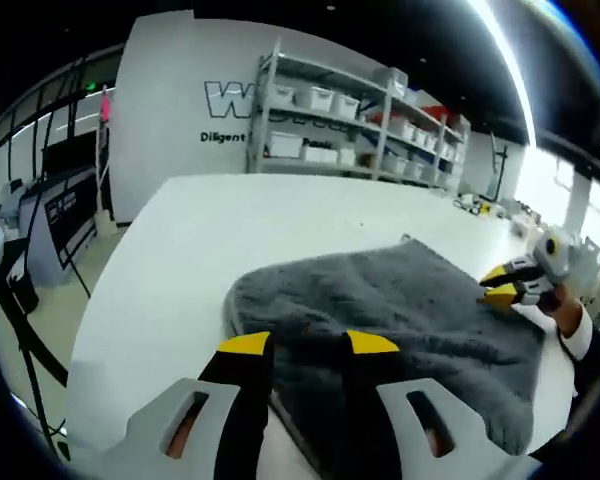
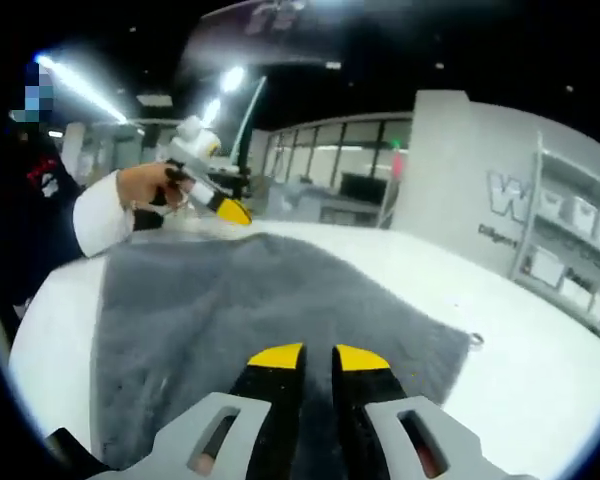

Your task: Open the folded towel by lifting each exposed corner and separating the folded layers until the towel lies flat within the target outline without major curled edges

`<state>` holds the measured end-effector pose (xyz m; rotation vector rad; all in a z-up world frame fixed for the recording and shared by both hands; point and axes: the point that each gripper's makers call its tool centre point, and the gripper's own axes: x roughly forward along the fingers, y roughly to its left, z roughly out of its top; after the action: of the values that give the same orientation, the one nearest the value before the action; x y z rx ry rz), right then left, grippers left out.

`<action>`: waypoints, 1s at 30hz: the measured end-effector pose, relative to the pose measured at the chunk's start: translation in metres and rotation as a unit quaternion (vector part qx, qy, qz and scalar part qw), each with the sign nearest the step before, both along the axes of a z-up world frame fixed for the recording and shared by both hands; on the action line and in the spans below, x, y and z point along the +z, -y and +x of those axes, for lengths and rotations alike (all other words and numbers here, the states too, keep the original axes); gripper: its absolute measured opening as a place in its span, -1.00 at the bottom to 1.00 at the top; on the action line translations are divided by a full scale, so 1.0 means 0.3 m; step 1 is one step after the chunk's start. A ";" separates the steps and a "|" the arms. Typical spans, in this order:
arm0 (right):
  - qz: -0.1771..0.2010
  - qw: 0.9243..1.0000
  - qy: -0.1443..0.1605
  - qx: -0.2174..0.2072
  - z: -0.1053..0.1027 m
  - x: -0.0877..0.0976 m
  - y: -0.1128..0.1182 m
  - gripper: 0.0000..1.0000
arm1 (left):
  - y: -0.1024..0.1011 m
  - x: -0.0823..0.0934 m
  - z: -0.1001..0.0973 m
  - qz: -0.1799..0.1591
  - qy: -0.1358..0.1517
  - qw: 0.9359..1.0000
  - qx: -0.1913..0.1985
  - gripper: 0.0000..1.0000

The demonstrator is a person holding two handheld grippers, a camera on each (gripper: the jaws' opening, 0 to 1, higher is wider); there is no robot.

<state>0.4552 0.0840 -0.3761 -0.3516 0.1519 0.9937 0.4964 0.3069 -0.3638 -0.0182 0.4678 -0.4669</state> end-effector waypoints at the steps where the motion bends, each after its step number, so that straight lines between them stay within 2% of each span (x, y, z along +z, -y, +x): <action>1: -0.006 1.000 0.008 0.013 -0.016 0.003 -0.015 -0.98 | 0.029 0.014 -0.030 0.007 0.010 1.000 -0.010 -0.53; 3: -0.016 0.999 0.022 0.034 -0.050 0.004 -0.045 -1.00 | 0.038 0.033 -0.033 -0.005 0.020 1.000 -0.023 -0.54; 7: -0.032 0.997 0.032 0.062 -0.096 -0.007 -0.088 -1.00 | 0.041 -0.003 -0.056 -0.004 0.003 0.999 -0.048 -0.54; 13: -0.021 0.994 0.037 0.103 -0.171 0.012 -0.149 -1.00 | 0.093 0.012 -0.170 -0.005 0.015 0.995 -0.094 -0.63; 17: -0.019 0.991 0.040 0.127 -0.217 0.020 -0.189 -1.00 | 0.107 0.008 -0.218 0.031 0.026 0.993 -0.113 -0.69; 22: -0.007 0.987 0.034 0.159 -0.268 0.026 -0.236 -1.00 | 0.113 -0.011 -0.253 0.038 0.020 0.990 -0.135 -0.84; 25: -0.021 0.982 0.034 0.185 -0.309 0.000 -0.269 -1.00 | 0.100 -0.024 -0.274 0.044 0.022 0.989 -0.139 -0.87; 28: -0.027 0.978 0.034 0.205 -0.349 -0.010 -0.293 -1.00 | 0.092 -0.043 -0.292 0.047 0.007 0.989 -0.141 -0.91; 30: -0.025 0.976 0.036 0.215 -0.374 -0.012 -0.313 -1.00 | 0.081 -0.061 -0.308 0.062 0.002 0.987 -0.146 -0.92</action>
<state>0.3429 0.1779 -0.3797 -0.4784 0.0341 1.4052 0.4040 0.2825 -0.3821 0.1724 0.4979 -0.7240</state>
